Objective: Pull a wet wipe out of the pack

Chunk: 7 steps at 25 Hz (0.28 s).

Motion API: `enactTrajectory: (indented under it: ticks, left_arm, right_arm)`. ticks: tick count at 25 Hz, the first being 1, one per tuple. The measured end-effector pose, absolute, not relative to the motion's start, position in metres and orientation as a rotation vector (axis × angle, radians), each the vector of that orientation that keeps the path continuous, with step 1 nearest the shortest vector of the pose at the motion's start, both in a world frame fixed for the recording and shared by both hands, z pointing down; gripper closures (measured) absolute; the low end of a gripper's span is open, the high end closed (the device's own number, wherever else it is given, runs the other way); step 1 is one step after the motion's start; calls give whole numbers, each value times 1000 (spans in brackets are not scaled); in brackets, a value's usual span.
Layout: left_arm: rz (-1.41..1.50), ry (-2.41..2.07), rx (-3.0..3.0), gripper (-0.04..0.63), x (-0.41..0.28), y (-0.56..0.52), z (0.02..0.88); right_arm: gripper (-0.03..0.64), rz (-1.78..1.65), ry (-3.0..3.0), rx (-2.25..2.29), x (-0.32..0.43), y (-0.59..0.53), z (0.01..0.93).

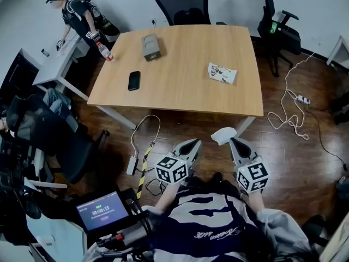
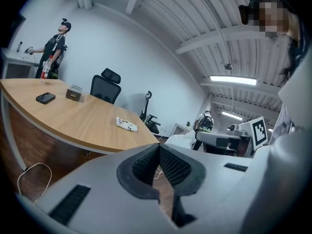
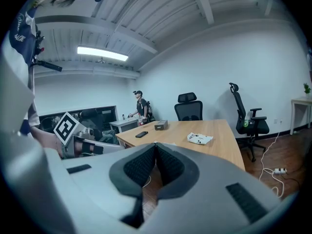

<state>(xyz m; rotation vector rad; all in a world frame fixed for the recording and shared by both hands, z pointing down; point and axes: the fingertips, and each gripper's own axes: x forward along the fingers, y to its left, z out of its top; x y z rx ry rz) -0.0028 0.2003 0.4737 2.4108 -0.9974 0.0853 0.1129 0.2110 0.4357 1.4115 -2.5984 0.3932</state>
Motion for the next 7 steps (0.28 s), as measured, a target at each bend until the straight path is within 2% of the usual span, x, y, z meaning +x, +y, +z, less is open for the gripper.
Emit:
enactTrajectory:
  ticks: [7]
  left_arm:
    - [88, -973, 2418, 592, 8, 203, 469]
  right_arm:
    - [617, 392, -2592, 1425, 120, 216, 431]
